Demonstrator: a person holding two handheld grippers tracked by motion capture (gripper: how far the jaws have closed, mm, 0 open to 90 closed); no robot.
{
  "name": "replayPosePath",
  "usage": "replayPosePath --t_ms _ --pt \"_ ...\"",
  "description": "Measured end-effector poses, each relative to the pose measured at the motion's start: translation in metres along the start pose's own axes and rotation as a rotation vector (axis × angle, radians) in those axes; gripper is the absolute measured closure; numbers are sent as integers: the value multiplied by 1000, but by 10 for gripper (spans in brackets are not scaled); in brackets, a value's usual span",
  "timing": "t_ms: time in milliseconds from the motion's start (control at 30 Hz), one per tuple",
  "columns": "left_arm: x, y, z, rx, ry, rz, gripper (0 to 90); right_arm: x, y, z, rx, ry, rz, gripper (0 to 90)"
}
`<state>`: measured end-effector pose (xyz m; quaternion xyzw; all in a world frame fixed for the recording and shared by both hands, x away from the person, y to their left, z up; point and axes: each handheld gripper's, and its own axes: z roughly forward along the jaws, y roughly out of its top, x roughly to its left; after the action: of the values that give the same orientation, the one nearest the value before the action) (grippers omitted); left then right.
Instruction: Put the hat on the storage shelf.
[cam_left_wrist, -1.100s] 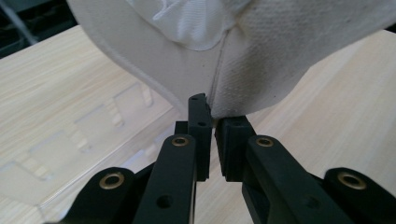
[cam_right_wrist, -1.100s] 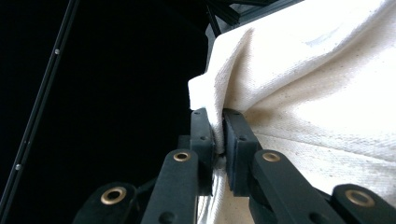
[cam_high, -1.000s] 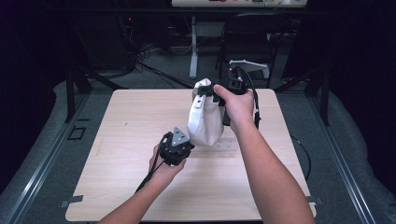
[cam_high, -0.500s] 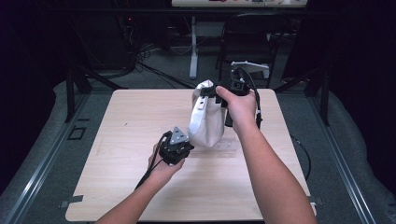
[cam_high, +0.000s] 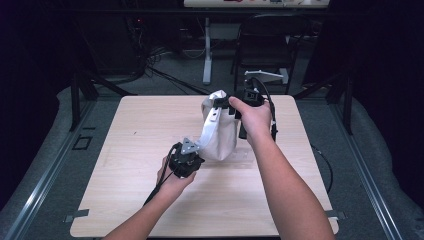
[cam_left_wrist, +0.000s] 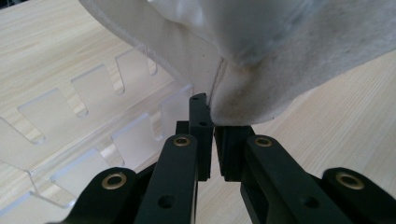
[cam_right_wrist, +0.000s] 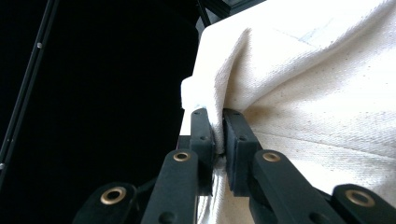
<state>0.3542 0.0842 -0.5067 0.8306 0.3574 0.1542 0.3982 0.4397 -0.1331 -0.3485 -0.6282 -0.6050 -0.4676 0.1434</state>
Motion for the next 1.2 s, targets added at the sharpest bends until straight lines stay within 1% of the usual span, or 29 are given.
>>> replayPosePath --t_ms 67,167,200,267,300,333,367,400,433,467,500,567,633,667,767,867,967,1033,1133,1200 --pt "1 -1 0 1 -1 -22 864 0 -1 1 4 -5 -3 837" --pt "0 -1 2 23 -1 -13 864 0 -2 3 9 -11 -10 837" --pt "-1 0 4 41 -1 -8 865 0 -2 4 9 -12 -10 837" --pt "-3 2 5 56 7 -5 865 0 -2 5 6 -11 -8 837" --pt "-3 2 4 64 5 -10 865 -1 -2 6 6 -10 -7 837" --pt "-1 3 4 67 3 -26 865 -1 -2 6 6 -8 -5 837" --pt "0 2 3 72 4 -32 865 -2 -2 7 8 -7 -5 837" --pt "3 1 4 96 -5 -41 864 -3 -2 7 11 -8 -5 837" --pt "3 0 7 111 -9 -55 864 -3 -2 8 11 -16 -3 836" --pt "3 -2 8 116 -9 -57 864 -4 -3 10 15 -36 -6 836" --pt "2 -2 9 112 -10 -54 865 -5 -3 11 22 -46 -8 836" --pt "1 -1 10 106 -1 -51 864 -9 -3 14 16 -32 -5 836" --pt "-3 1 11 106 10 -32 864 -12 -2 13 8 -36 13 836" --pt "-4 1 11 106 17 -21 864 -13 -2 13 7 -34 14 837" --pt "-3 0 10 93 13 -30 860 -14 -3 10 5 -38 3 836" --pt "-4 -2 10 77 22 -24 854 -14 -3 9 5 -43 2 836" --pt "-4 -2 10 68 21 -18 845 -16 -3 9 5 -38 2 836" --pt "-4 -3 9 59 14 -23 822 -18 -2 10 5 -39 6 835" --pt "-4 -4 6 35 6 -18 749 -20 -1 9 3 -36 6 835" --pt "-3 -6 2 16 -2 -18 721 -21 -1 8 2 -36 5 834"
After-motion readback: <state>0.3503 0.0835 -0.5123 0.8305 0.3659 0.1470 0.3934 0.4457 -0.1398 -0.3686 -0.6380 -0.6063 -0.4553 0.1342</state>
